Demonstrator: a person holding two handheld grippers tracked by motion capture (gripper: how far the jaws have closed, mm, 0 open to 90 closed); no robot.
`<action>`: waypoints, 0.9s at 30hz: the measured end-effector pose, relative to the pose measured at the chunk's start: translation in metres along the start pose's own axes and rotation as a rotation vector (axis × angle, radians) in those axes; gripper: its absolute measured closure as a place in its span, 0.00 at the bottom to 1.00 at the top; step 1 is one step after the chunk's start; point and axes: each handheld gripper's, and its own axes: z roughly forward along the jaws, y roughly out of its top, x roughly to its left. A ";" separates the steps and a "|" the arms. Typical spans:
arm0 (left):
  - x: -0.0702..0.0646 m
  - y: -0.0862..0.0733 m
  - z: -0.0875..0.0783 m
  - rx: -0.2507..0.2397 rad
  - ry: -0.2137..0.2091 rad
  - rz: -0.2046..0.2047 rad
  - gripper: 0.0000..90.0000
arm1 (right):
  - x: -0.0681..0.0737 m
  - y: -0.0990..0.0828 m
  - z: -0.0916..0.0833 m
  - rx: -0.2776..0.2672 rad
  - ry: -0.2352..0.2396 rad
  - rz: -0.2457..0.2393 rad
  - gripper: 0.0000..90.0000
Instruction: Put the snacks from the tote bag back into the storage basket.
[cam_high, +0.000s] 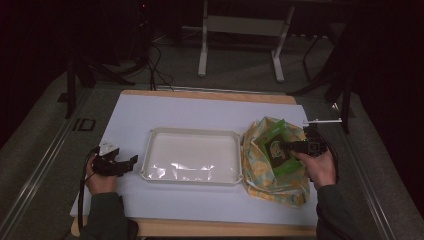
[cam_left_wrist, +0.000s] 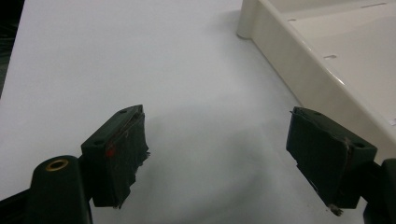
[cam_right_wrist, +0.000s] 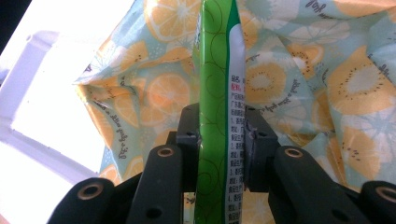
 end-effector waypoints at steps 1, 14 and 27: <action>0.000 0.000 0.000 0.000 0.001 -0.001 0.23 | 0.000 0.000 -0.001 0.000 0.000 0.000 0.81; 0.000 0.000 0.000 0.001 -0.001 0.001 0.23 | 0.000 0.005 -0.014 -0.020 -0.001 -0.002 0.81; 0.000 0.000 0.000 0.000 -0.002 0.000 0.23 | 0.002 0.010 -0.026 -0.038 0.000 -0.012 0.81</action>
